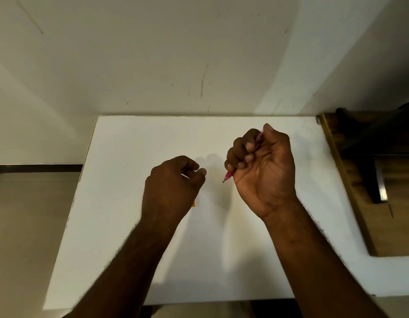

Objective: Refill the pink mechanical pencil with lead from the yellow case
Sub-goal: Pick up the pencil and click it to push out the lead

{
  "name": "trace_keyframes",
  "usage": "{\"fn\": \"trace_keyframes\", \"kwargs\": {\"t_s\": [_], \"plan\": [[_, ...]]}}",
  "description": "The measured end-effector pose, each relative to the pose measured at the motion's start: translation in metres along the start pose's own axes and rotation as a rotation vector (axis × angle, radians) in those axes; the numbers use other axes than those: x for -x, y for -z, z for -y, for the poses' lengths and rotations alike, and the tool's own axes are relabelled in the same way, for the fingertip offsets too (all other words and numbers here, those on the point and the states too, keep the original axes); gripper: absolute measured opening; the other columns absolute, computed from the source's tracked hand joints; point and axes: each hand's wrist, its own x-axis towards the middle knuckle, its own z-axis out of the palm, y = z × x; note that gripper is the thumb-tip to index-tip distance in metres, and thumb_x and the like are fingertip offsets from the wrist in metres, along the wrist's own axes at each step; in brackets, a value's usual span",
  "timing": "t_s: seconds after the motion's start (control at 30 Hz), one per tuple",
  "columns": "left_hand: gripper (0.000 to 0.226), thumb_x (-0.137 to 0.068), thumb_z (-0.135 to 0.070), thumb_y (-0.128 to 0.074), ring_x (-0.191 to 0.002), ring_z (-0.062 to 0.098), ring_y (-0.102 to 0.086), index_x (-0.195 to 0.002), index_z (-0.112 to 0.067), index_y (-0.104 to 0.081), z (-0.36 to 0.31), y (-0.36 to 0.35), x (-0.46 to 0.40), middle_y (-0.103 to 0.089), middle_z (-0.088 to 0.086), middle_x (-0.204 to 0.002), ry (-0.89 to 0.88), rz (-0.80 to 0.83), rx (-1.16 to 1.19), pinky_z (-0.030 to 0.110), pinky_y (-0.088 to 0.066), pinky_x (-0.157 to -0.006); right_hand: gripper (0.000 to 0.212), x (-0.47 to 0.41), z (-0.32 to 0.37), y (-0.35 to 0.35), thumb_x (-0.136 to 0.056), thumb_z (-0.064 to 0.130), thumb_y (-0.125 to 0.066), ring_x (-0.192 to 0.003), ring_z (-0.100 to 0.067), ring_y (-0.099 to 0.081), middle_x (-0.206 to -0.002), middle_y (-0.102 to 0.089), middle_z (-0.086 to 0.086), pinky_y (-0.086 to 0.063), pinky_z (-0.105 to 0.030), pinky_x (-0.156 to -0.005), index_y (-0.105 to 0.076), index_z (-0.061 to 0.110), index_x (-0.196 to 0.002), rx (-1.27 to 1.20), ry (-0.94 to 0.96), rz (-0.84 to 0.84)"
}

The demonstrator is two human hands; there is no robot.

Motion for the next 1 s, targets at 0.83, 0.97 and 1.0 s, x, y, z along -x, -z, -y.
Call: {"fn": "trace_keyframes", "kwargs": {"t_s": [0.83,0.97,1.0], "plan": [[0.014,-0.087,-0.042,-0.069,-0.064,-0.003,-0.066,-0.095,-0.032,-0.072,-0.005,0.006,0.003,-0.07,-0.021,-0.079,-0.017,0.034,0.037,0.017,-0.046,-0.063,0.043,-0.001,0.002,0.013,-0.098,0.049,-0.035,-0.06,-0.016,-0.022,-0.059,-0.034,0.004,-0.03,-0.031,-0.06,-0.044,0.018,-0.069,-0.316,-0.034,-0.072],[0.016,-0.087,-0.04,-0.071,-0.073,0.001,-0.068,-0.099,-0.03,-0.072,-0.007,0.007,0.003,-0.072,-0.016,-0.086,-0.037,0.02,0.062,0.03,-0.055,-0.076,0.046,-0.001,0.002,0.015,-0.098,0.052,-0.034,-0.057,-0.016,-0.026,-0.059,-0.035,0.003,-0.03,-0.032,-0.06,-0.046,0.018,-0.069,-0.326,-0.022,-0.084],[0.017,-0.087,-0.04,-0.071,-0.076,0.003,-0.069,-0.1,-0.03,-0.072,-0.008,0.008,0.003,-0.073,-0.015,-0.088,-0.038,0.019,0.068,0.032,-0.056,-0.078,0.044,-0.001,0.003,0.015,-0.098,0.049,-0.034,-0.057,-0.016,-0.026,-0.059,-0.034,0.004,-0.03,-0.032,-0.06,-0.045,0.018,-0.068,-0.328,-0.018,-0.086]]}}
